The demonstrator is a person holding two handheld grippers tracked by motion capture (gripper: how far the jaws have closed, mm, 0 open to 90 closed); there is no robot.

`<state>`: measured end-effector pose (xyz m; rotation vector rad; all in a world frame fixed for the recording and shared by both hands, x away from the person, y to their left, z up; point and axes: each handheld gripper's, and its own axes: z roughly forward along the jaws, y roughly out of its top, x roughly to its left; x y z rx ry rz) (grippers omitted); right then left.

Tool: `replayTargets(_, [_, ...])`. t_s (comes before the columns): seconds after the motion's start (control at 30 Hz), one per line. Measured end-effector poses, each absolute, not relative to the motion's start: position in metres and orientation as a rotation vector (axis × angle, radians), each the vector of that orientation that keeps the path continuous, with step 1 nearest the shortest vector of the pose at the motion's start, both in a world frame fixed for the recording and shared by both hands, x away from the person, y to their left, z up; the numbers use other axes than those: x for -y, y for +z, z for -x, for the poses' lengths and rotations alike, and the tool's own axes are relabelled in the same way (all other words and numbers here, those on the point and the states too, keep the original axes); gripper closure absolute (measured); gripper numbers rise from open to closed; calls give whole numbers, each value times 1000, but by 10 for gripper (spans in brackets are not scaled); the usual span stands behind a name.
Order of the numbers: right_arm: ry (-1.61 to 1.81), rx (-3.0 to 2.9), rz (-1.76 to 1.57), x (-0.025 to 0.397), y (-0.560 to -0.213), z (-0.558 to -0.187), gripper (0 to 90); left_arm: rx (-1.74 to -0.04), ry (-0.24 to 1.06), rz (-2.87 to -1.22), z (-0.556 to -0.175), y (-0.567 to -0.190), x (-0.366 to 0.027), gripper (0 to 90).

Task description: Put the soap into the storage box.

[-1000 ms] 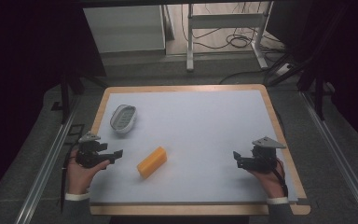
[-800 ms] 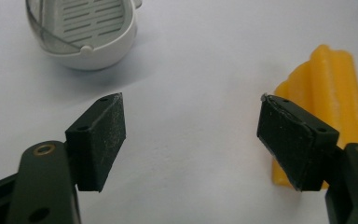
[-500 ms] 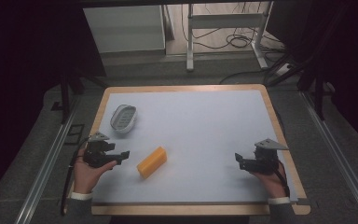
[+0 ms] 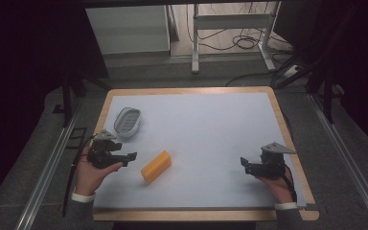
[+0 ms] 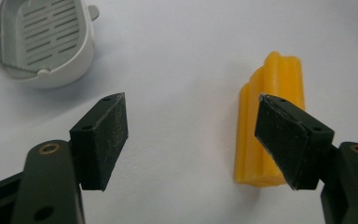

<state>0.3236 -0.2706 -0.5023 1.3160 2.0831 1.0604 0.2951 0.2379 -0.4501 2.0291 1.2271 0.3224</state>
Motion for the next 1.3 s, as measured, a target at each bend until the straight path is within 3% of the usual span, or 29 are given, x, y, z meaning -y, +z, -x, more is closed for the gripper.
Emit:
replayTargets(0.57, [1021, -2092, -1299, 271, -503, -321, 76, -1149, 310, -2118, -295, -438, -208, 227])
replayTargets(1.3, [997, -2112, -1270, 268, -506, -321, 75, -1090, 233, -2271, -302, -456, -164, 202])
